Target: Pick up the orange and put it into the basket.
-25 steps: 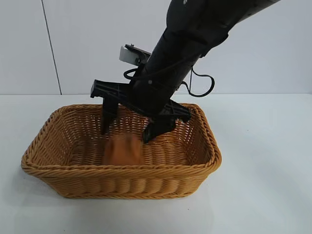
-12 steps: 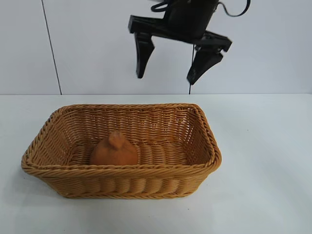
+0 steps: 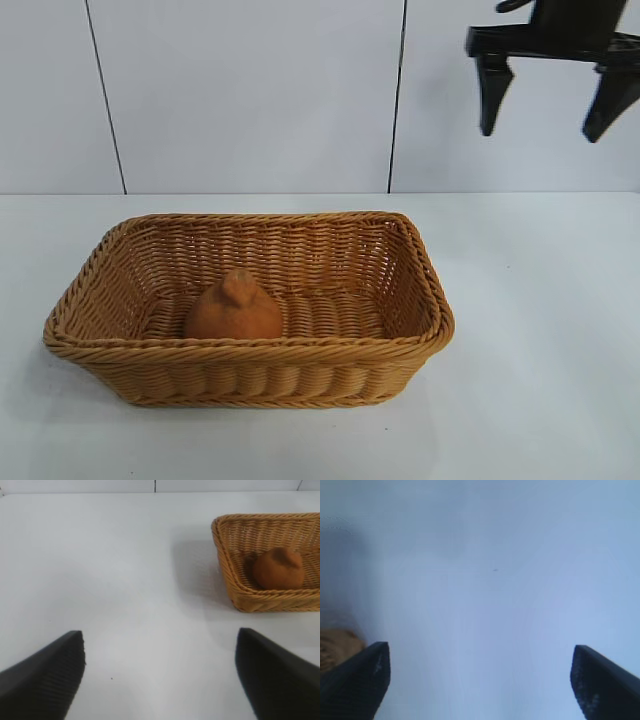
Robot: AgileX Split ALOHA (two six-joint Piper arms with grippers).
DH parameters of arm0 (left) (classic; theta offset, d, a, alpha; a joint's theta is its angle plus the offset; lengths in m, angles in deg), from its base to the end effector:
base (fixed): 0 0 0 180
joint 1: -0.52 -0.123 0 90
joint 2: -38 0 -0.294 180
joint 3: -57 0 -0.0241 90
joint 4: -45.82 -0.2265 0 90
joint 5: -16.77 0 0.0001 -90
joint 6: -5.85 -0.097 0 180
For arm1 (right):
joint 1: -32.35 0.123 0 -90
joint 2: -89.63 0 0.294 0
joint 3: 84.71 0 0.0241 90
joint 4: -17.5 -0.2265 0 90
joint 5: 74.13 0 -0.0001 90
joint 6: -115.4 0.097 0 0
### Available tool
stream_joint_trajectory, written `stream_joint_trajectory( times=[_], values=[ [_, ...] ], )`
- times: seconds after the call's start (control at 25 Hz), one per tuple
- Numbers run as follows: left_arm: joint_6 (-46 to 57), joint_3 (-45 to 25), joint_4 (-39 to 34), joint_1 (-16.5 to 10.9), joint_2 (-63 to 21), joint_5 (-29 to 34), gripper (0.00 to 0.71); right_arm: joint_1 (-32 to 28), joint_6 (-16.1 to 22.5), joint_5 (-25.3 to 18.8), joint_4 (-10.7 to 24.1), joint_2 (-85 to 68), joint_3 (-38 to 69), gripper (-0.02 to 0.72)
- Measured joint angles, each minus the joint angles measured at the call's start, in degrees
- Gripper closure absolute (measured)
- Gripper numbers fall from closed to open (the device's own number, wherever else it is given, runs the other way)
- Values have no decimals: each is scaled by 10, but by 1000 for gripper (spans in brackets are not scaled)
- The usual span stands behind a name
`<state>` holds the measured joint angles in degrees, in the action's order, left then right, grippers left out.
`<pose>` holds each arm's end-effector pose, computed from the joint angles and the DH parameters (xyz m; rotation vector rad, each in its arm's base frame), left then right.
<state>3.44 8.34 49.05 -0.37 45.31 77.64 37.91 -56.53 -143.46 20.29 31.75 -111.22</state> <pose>-0.0309 -0.0053 0.2634 0.0299 2.0379 -0.0313 0.4077 0.0352 0.2803 0.0469 2.8745 -0.0232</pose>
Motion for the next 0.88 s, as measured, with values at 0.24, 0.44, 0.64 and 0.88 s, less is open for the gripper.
stream_joint_trajectory(
  times=[0.24, 0.44, 0.64, 0.88],
  values=[
    [0, 0, 0, 0, 0, 0, 125, -58, -18, -6, -15, 0, 0, 30],
    [1, 0, 0, 0, 0, 0, 125, -44, -36, -5, -34, -15, 29, 30],
    [1, 0, 0, 0, 0, 1, 125, -30, -53, -5, -41, -83, 148, 30],
    [1, 0, 0, 0, 0, 1, 125, -30, -77, -5, -55, -185, 295, 30]
  ],
)
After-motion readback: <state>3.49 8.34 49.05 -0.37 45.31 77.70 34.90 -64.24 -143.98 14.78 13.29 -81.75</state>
